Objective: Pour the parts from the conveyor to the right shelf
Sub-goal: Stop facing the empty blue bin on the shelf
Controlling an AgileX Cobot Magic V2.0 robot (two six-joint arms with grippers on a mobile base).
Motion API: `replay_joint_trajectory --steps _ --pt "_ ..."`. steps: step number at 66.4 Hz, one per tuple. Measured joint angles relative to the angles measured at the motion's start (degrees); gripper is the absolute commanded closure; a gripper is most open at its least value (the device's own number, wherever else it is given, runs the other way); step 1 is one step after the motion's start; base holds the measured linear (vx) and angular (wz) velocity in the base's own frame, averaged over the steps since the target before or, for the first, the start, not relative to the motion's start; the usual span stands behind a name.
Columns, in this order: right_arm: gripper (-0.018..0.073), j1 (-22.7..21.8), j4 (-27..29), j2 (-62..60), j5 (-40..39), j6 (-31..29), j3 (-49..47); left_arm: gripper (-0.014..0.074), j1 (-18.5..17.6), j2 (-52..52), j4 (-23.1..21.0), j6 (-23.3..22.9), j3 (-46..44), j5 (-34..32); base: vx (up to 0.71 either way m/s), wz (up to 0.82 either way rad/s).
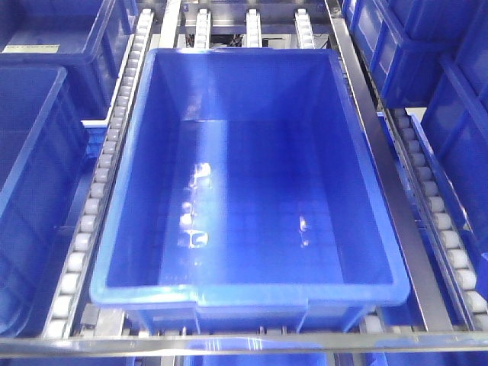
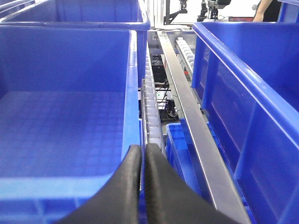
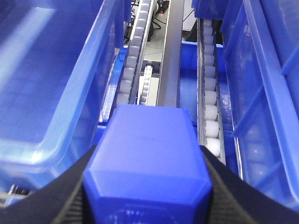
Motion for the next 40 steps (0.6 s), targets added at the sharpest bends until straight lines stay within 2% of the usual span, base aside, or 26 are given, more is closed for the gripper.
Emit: replay_joint_trajectory --steps 40 --pt "0.0564 0.00 0.00 0.00 0.00 0.00 0.00 0.0603 0.00 0.00 0.00 0.00 0.00 0.00 0.03 0.00"
